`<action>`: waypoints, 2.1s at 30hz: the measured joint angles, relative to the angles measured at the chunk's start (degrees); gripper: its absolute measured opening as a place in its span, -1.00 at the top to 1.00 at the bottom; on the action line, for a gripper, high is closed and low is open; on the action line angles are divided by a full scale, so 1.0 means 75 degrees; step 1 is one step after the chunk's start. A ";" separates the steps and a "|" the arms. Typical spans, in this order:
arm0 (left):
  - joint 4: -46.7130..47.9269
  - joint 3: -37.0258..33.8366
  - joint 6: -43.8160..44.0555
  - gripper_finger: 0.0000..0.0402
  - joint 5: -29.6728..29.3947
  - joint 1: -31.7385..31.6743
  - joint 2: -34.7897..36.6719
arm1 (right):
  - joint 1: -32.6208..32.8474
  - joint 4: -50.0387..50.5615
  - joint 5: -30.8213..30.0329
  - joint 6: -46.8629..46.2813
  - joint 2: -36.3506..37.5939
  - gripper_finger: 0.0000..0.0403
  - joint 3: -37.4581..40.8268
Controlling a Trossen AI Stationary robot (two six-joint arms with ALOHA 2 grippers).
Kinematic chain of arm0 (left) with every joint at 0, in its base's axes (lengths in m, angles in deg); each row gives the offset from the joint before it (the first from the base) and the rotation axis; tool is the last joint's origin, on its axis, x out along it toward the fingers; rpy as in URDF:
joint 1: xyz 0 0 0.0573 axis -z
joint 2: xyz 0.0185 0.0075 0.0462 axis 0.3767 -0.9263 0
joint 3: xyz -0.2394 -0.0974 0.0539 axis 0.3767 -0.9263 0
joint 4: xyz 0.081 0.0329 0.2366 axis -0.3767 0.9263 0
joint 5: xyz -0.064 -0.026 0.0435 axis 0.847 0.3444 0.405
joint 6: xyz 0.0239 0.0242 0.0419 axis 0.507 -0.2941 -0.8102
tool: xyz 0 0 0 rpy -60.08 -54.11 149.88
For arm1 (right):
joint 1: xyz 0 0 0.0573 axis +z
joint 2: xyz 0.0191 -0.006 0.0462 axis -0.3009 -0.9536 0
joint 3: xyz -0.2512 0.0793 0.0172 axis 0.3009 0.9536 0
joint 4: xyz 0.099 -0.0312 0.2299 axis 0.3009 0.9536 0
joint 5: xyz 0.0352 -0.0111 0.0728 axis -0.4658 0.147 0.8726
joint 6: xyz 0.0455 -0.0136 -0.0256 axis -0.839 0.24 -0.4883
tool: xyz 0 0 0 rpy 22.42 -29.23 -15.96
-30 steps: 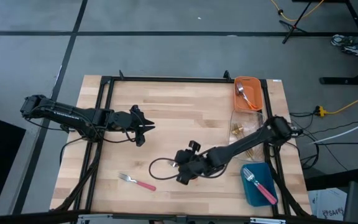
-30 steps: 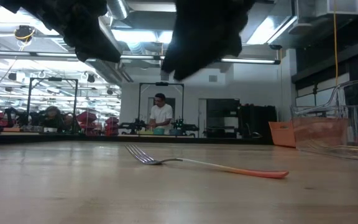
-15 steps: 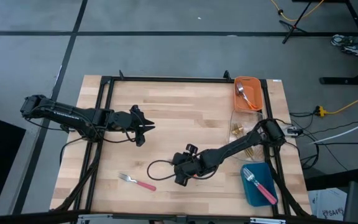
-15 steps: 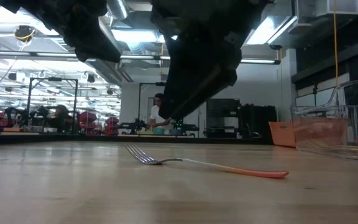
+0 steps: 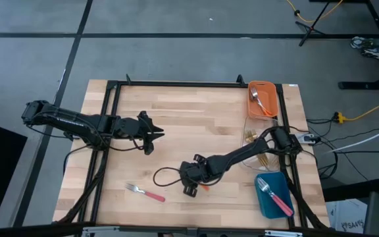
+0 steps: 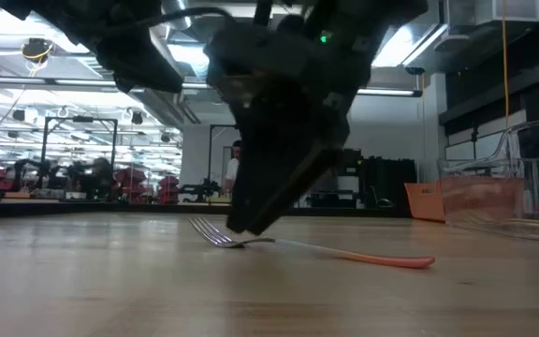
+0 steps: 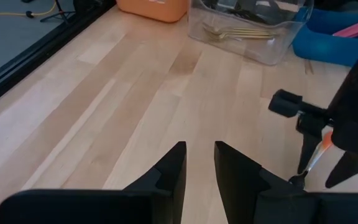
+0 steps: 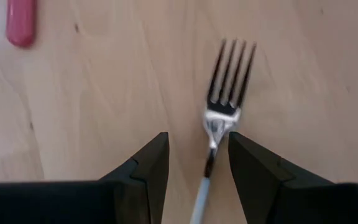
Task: Sort silverware by color (type)
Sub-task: Put the orange fork into the orange bin
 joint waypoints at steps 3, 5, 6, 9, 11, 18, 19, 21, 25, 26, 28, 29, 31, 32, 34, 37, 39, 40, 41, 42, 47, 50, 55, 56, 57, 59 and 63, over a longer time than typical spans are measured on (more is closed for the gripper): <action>-0.0041 0.0000 0.0003 0.62 -0.0002 0.0000 0.0000 | -0.0041 0.0019 0.0142 0.0113 -0.0038 0.25 0.0010; -0.0037 0.0000 0.0006 0.62 0.0000 -0.0001 0.0000 | -0.0087 -0.0035 0.0198 0.0120 -0.0047 0.25 0.0001; -0.0043 0.0000 0.0009 0.62 0.0000 -0.0002 0.0000 | -0.0097 -0.0034 0.0198 0.0120 -0.0055 0.25 -0.0002; -0.0044 0.0000 0.0012 0.62 0.0000 -0.0002 0.0000 | -0.0097 0.0034 0.0204 0.0120 -0.0087 0.25 0.0003; -0.0043 0.0000 0.0012 0.62 0.0000 -0.0003 0.0000 | -0.0097 0.0027 0.0200 0.0118 -0.0086 0.25 0.0004; -0.0044 0.0000 0.0015 0.62 0.0000 0.0000 0.0000 | -0.0097 0.0323 0.0133 -0.0285 -0.0113 0.25 0.0004; -0.0044 0.0000 0.0013 0.62 0.0000 0.0000 0.0000 | -0.0097 0.0329 0.0133 -0.0307 -0.0116 0.25 0.0004; -0.0044 0.0000 0.0012 0.62 0.0000 0.0000 0.0000 | -0.0097 0.0330 0.0143 -0.0316 -0.0116 0.25 -0.0002; -0.0041 0.0000 0.0012 0.62 0.0000 0.0000 0.0000 | -0.0097 0.0339 0.0147 -0.0320 -0.0119 0.25 -0.0002; -0.0042 0.0000 0.0012 0.62 0.0000 -0.0002 0.0000 | -0.0097 0.0343 0.0152 -0.0322 -0.0119 0.27 -0.0002; -0.0044 0.0000 0.0012 0.62 0.0000 0.0000 0.0000 | -0.0097 0.0343 0.0166 -0.0322 -0.0119 0.32 -0.0002; -0.0043 0.0000 0.0012 0.62 0.0000 0.0000 0.0000 | -0.0097 0.0344 0.0166 -0.0325 -0.0119 0.35 -0.0002; -0.0041 0.0000 0.0012 0.62 0.0000 0.0000 0.0000 | -0.0097 0.0347 0.0166 -0.0327 -0.0122 0.43 -0.0002; -0.0043 0.0000 0.0012 0.62 0.0000 -0.0002 0.0000 | -0.0097 0.0347 0.0166 -0.0328 -0.0122 0.47 -0.0002; -0.0041 0.0000 0.0012 0.62 0.0000 -0.0001 0.0000 | -0.0097 0.0343 0.0166 -0.0332 -0.0125 0.55 -0.0002; -0.0041 0.0000 0.0012 0.62 0.0000 0.0000 0.0000 | -0.0097 0.0336 0.0166 -0.0337 -0.0125 0.64 -0.0002; -0.0041 0.0000 0.0012 0.62 0.0000 -0.0003 0.0000 | -0.0097 0.0330 0.0166 -0.0337 -0.0125 0.67 -0.0002; -0.0041 0.0000 0.0012 0.62 0.0000 -0.0003 0.0000 | -0.0097 0.0325 0.0166 -0.0339 -0.0125 0.69 -0.0002; -0.0041 0.0000 0.0012 0.62 0.0000 0.0000 0.0000 | -0.0097 0.0321 0.0168 -0.0338 -0.0125 0.70 -0.0002; -0.0041 0.0000 0.0012 0.62 0.0000 0.0000 0.0000 | -0.0097 0.0318 0.0169 -0.0340 -0.0125 0.71 -0.0002; -0.0041 0.0000 0.0012 0.62 0.0000 0.0000 0.0000 | -0.0097 0.0312 0.0167 -0.0337 -0.0125 0.77 0.0000; -0.0041 0.0000 0.0012 0.62 0.0000 0.0000 0.0000 | -0.0097 0.0309 0.0080 -0.0337 -0.0125 0.85 0.0001; -0.0041 0.0000 0.0012 0.62 0.0000 -0.0001 0.0000 | -0.0097 0.0275 -0.0043 -0.0314 -0.0128 0.98 0.0001; -0.0041 0.0000 0.0012 0.62 0.0000 0.0000 0.0000 | -0.0097 0.0277 -0.0062 -0.0314 -0.0128 0.98 0.0001; -0.0041 0.0000 0.0012 0.62 0.0000 -0.0001 0.0000 | -0.0096 0.0275 -0.0069 -0.0314 -0.0128 0.97 0.0001; -0.0041 0.0000 0.0012 0.62 0.0000 0.0000 0.0000 | -0.0097 0.0274 -0.0075 -0.0314 -0.0131 0.97 0.0001; -0.0041 0.0000 0.0012 0.62 0.0000 0.0000 0.0000 | -0.0096 0.0278 -0.0095 -0.0311 -0.0131 0.99 0.0001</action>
